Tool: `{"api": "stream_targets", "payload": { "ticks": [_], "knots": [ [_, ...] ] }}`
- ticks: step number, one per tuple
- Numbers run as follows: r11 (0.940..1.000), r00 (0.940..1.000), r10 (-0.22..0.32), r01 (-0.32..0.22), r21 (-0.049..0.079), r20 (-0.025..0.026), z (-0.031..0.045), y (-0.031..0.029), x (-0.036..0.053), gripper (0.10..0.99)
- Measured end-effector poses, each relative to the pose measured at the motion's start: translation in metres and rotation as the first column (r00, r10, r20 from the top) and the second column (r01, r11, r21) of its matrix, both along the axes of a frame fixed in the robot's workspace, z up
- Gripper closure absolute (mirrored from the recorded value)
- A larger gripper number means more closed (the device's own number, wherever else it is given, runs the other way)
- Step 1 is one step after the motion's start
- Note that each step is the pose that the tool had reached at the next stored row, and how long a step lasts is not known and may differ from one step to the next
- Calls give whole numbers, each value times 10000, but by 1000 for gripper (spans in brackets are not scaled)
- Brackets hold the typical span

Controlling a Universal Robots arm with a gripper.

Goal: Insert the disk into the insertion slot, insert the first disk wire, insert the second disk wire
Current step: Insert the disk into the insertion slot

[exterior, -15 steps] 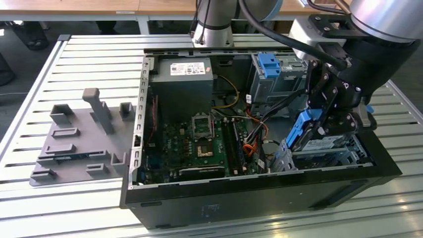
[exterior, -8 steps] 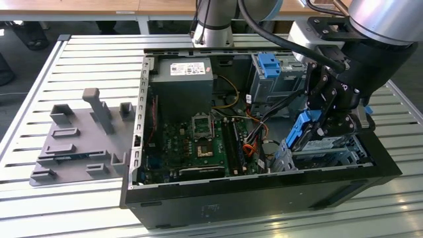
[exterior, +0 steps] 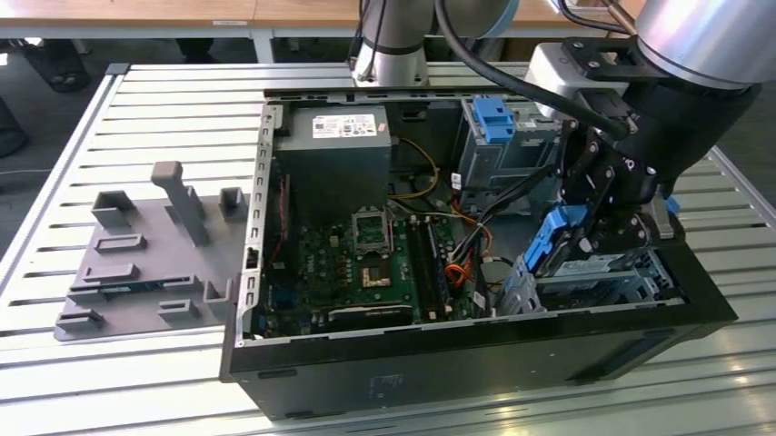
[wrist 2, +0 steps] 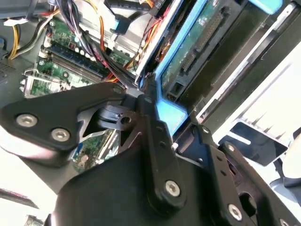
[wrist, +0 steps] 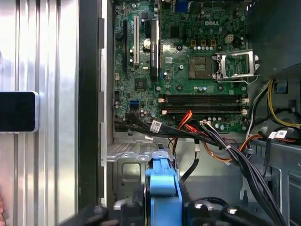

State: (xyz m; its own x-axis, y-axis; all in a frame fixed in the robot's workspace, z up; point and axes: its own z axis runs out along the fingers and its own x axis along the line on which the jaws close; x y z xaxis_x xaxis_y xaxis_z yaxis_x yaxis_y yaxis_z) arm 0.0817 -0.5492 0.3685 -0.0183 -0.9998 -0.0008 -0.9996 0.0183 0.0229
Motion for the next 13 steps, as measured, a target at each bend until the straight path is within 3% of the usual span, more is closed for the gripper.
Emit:
{"api": "stream_targets", "payload": {
  "ticks": [3,4,8,9,11,13],
  "knots": [
    [10000,10000,0,0,2,3,-13,0,0,655],
    [10000,10000,0,0,2,3,-17,0,1,588],
    [10000,10000,1,-1,3,3,-41,0,1,588],
    [10000,10000,6,-6,3,7,-49,0,1,604],
    [10000,10000,21,-21,3,18,-62,0,2,725],
    [10000,10000,38,-38,3,28,-75,0,1,725]
  ]
}}
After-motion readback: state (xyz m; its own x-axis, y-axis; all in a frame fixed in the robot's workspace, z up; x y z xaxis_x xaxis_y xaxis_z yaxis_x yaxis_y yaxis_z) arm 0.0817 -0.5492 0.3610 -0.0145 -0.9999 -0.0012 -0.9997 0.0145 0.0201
